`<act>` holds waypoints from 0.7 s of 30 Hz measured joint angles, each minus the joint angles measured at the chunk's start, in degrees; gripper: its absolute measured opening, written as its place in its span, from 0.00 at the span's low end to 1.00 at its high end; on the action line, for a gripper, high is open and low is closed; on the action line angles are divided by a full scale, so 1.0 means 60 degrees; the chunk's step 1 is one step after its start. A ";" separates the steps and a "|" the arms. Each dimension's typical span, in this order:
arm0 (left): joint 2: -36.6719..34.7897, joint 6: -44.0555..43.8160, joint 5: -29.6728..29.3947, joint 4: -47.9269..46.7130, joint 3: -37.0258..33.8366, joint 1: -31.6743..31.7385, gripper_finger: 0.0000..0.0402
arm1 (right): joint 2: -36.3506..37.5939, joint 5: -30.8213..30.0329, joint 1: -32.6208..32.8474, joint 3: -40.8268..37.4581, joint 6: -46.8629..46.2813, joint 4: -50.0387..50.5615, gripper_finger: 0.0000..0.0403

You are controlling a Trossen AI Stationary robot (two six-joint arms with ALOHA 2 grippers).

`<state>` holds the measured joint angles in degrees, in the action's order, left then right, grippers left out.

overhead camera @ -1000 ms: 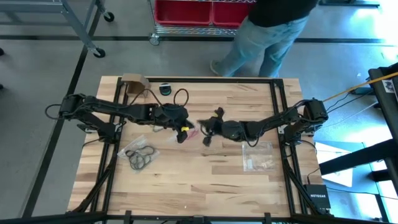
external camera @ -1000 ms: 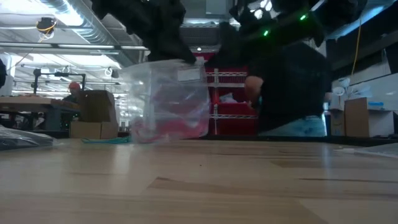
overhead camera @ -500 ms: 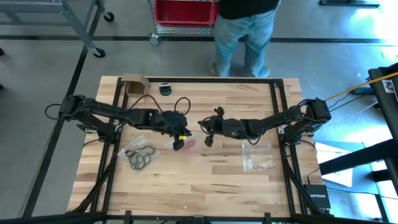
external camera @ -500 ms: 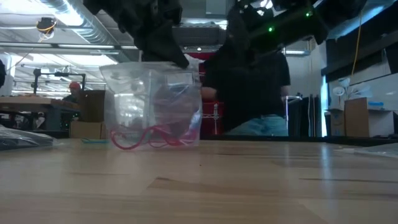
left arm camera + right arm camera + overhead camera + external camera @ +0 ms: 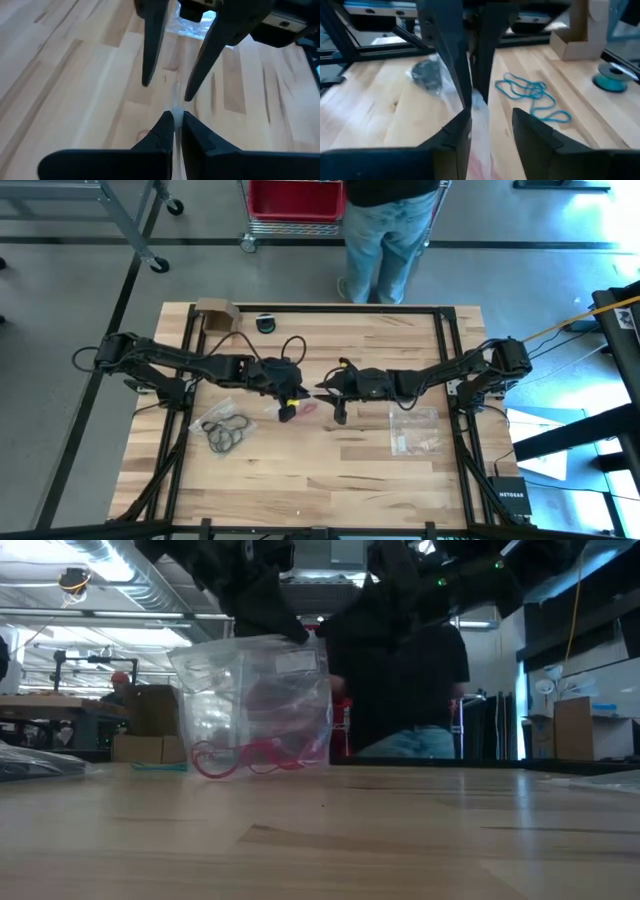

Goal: Sort rubber bands
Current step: Close the transparent zip bag

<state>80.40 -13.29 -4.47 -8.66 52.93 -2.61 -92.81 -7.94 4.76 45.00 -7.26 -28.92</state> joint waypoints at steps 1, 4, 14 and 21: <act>0.0000 0.0039 0.0003 0.0054 -0.0004 -0.0019 0.01 | -0.0029 0.0000 0.0007 0.0003 0.0079 -0.0139 0.34; -0.0004 0.0179 0.0008 0.0133 -0.0001 -0.0087 0.01 | -0.0214 0.0108 -0.0060 0.0003 0.0257 -0.0544 0.34; -0.0002 0.0112 0.0007 0.0028 -0.0011 -0.0084 0.01 | -0.0391 0.0841 -0.0190 0.0014 0.0432 -0.0705 0.25; -0.0004 0.0305 0.0047 0.0008 -0.0011 -0.0084 0.01 | -0.0402 0.1517 -0.0251 0.0010 0.0854 -0.0833 0.02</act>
<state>80.38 -11.46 -4.19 -8.61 52.86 -3.11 -95.22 1.16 3.25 45.06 -2.14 -33.92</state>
